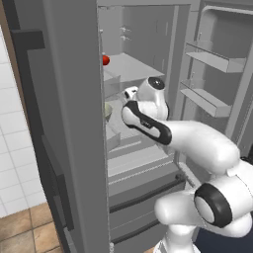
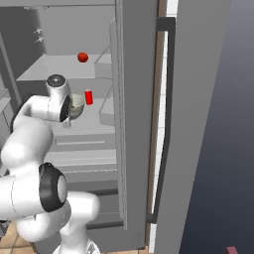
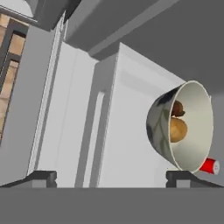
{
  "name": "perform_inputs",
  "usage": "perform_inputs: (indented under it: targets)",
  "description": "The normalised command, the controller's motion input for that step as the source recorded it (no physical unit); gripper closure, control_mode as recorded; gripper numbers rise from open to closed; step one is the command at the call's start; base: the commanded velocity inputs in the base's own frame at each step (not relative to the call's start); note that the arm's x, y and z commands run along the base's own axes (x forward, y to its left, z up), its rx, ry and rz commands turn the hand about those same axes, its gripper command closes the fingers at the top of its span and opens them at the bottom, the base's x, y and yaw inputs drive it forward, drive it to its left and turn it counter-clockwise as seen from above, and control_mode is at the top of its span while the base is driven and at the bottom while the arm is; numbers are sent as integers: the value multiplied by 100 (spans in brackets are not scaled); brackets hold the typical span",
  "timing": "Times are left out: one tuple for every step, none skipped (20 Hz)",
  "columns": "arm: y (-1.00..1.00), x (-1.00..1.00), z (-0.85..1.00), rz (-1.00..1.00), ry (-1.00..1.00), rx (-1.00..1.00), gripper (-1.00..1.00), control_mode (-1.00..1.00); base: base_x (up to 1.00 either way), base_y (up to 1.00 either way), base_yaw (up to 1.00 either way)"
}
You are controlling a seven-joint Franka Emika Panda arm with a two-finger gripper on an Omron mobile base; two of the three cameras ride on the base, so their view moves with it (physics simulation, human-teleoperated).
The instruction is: Pick the chicken drumstick and potato from their plates and place them in the bowl. Then put the bowl in the fridge.
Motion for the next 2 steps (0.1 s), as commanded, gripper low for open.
perform_inputs:
  targets:
    - [-25,-66,19,-6,0,-9,-100,-100,0,0,0]
    - [-27,-69,19,-5,0,-7,-100,-100,0,0,0]
